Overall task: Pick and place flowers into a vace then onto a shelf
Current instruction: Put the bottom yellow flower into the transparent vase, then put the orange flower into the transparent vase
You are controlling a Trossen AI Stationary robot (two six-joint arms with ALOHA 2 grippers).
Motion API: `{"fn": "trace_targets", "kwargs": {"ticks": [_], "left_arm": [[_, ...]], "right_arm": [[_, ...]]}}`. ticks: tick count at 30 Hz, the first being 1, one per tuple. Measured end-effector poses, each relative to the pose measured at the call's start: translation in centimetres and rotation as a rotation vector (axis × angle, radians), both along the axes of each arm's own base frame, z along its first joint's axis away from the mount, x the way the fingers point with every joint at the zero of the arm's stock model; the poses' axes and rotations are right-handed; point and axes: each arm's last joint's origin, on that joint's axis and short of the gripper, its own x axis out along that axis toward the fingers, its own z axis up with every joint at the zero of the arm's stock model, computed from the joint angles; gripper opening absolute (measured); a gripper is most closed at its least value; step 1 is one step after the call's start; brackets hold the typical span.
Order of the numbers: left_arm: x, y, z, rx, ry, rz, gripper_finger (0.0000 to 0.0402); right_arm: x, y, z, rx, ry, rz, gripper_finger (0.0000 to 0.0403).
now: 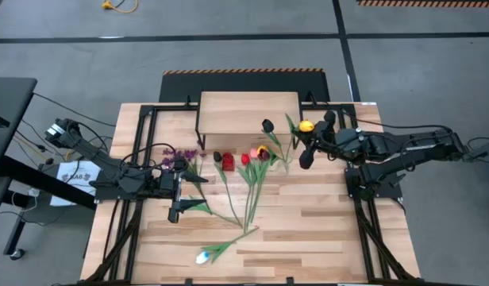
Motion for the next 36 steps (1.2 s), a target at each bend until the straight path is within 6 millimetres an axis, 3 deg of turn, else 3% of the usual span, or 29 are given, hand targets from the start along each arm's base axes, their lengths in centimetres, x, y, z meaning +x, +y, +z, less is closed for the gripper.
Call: {"fn": "trace_targets", "kwargs": {"ticks": [20,30,36], "left_arm": [[0.0,0.0,-0.2,-0.004,0.017,-0.003,0.0267],[0.0,0.0,-0.2,-0.005,0.023,-0.003,0.0267],[0.0,0.0,-0.4,0.004,0.038,-0.003,0.0267]], "right_arm": [[-1.0,0.4,-2.3,0.191,0.205,0.108,0.0201],[-2.3,0.7,-3.9,0.357,0.387,0.138,0.0204],[-2.5,2.5,-4.0,0.432,0.396,0.228,0.0188]]}}
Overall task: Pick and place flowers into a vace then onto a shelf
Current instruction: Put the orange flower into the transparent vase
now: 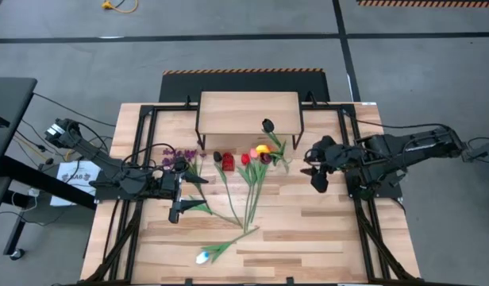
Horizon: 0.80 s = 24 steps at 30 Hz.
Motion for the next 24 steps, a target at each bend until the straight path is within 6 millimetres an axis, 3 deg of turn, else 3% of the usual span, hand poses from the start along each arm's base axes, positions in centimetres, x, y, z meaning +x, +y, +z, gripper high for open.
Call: {"fn": "trace_targets", "kwargs": {"ticks": [8,16,24], "left_arm": [[0.0,0.0,-0.2,0.014,0.022,0.000,0.0268],[0.0,0.0,-0.2,0.029,0.021,-0.001,0.0268],[-0.8,0.1,0.4,-0.003,-0.005,-0.047,0.0267]], "right_arm": [[0.9,3.8,-0.9,-0.012,-0.006,0.056,0.0181],[5.1,8.7,-4.5,-0.079,0.007,0.181,0.0189],[7.6,10.6,-7.0,-0.100,-0.017,0.190,0.0175]]}}
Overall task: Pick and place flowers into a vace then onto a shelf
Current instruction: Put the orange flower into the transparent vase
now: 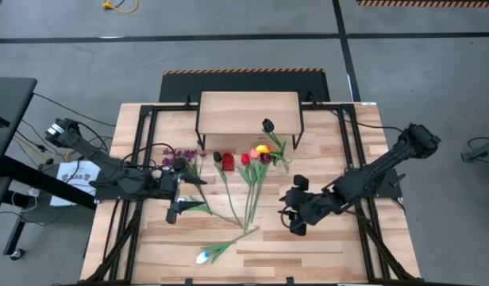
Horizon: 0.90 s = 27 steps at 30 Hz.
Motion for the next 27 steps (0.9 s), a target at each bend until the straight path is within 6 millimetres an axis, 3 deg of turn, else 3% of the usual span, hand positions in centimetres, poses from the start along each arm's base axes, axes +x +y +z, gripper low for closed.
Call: {"fn": "trace_targets", "kwargs": {"ticks": [7,13,27], "left_arm": [[-3.0,0.9,1.2,-0.014,-0.020,-0.052,0.0267],[-4.8,1.7,0.9,-0.027,0.048,-0.072,0.0267],[-5.1,1.7,0.5,-0.063,0.100,-0.087,0.0267]], "right_arm": [[0.8,0.6,-0.3,0.028,-0.047,0.004,0.0171],[0.8,1.1,0.1,0.059,-0.098,-0.010,0.0171],[1.0,0.7,0.3,0.236,-0.186,-0.319,0.0161]]}}
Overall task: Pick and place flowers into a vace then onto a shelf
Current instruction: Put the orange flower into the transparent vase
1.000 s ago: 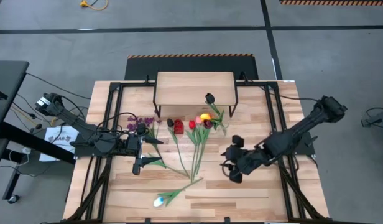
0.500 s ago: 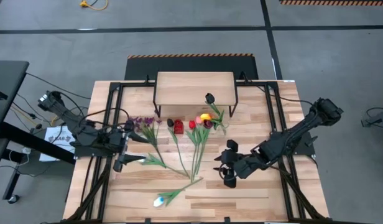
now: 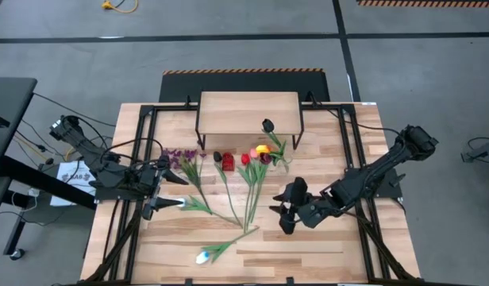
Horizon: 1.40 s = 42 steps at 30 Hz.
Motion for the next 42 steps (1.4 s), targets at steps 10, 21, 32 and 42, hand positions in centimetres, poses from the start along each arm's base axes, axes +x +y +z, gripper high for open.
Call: {"fn": "trace_targets", "kwargs": {"ticks": [10,21,32,42], "left_arm": [[-0.1,0.0,-0.5,0.056,0.040,-0.032,0.0267],[-0.1,-0.1,-0.5,0.067,0.036,-0.053,0.0267],[-0.1,-0.2,-0.5,0.061,0.041,-0.093,0.0267],[-0.2,-0.4,-0.5,0.070,0.043,-0.185,0.0267]], "right_arm": [[0.2,-0.1,-0.3,0.120,-0.061,-0.174,0.0134],[1.8,1.2,-5.6,0.216,-0.037,-0.398,0.0119],[2.3,2.0,-9.3,0.215,-0.124,-0.570,0.0118],[5.2,1.7,-12.8,0.184,-0.159,-0.652,0.0118]]}}
